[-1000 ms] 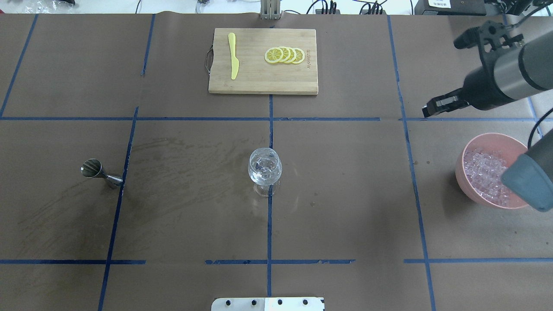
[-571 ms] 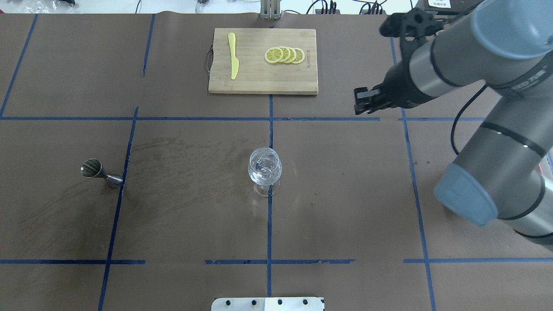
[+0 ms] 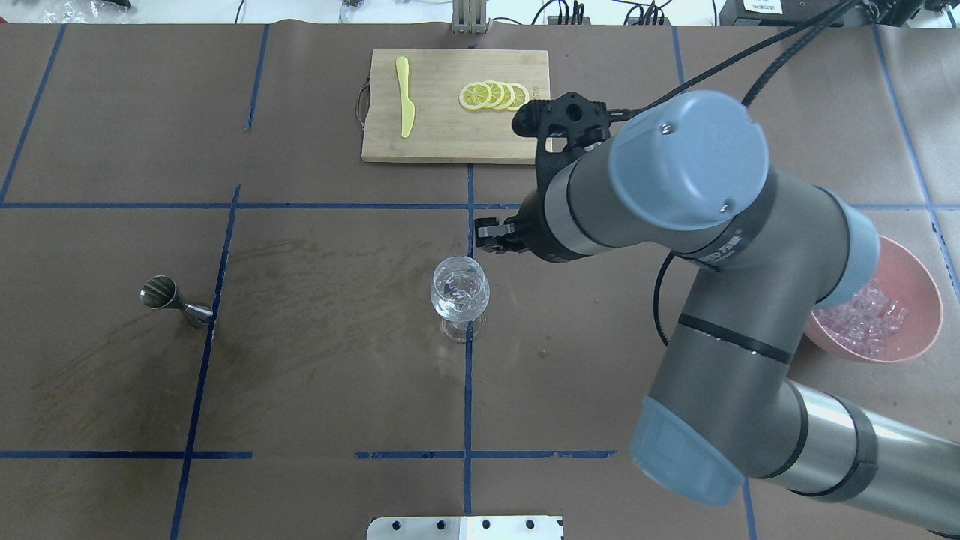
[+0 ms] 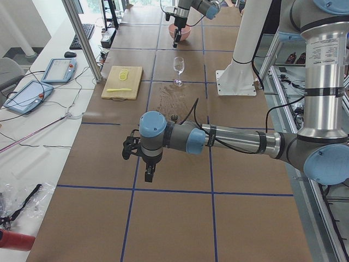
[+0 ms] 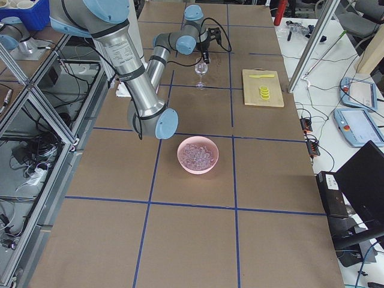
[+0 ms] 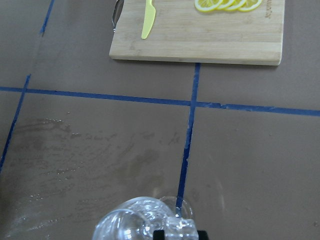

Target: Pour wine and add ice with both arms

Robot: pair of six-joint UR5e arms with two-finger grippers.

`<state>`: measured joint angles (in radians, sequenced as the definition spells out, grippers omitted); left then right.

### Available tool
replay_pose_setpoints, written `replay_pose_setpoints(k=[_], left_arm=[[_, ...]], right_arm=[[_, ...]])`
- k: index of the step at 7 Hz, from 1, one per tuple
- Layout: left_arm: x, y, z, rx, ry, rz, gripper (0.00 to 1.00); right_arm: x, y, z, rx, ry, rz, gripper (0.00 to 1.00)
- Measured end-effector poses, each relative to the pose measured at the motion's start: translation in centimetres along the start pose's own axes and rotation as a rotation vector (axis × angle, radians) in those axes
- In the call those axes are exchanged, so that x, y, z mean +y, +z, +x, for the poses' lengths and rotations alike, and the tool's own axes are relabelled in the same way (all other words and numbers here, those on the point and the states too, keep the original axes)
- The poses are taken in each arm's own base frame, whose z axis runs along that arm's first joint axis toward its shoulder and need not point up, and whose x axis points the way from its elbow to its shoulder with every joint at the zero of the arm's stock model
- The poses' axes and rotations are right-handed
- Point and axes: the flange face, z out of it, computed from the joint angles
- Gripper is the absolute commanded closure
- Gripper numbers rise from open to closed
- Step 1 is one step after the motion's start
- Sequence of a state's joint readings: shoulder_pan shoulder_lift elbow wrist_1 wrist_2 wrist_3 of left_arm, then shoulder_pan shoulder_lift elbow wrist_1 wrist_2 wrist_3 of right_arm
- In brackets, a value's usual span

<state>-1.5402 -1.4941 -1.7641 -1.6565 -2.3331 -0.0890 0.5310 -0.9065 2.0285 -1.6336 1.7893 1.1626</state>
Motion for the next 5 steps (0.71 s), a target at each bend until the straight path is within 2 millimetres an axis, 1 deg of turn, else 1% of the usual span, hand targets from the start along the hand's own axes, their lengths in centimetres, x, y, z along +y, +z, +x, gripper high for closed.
replay_pose_setpoints(k=[1,2,3,5], left_arm=[[0.0,0.0,0.0,0.000,0.000,0.000,0.00],[0.0,0.0,0.0,0.000,0.000,-0.001,0.00],[0.0,0.0,0.0,0.000,-0.001,-0.001,0.00],[0.0,0.1,0.0,0.000,-0.001,-0.001,0.00]], right_arm=[[0.9,0.1,-2.2,0.010,0.010,-0.011,0.94],[1.7,0.2,-3.6,0.021,0.011,-0.021,0.88],[2.1,0.4,-4.3,0.029,0.008,-0.024,0.87],[2.3,1.2,-4.5,0.047,0.005,-0.021,0.86]])
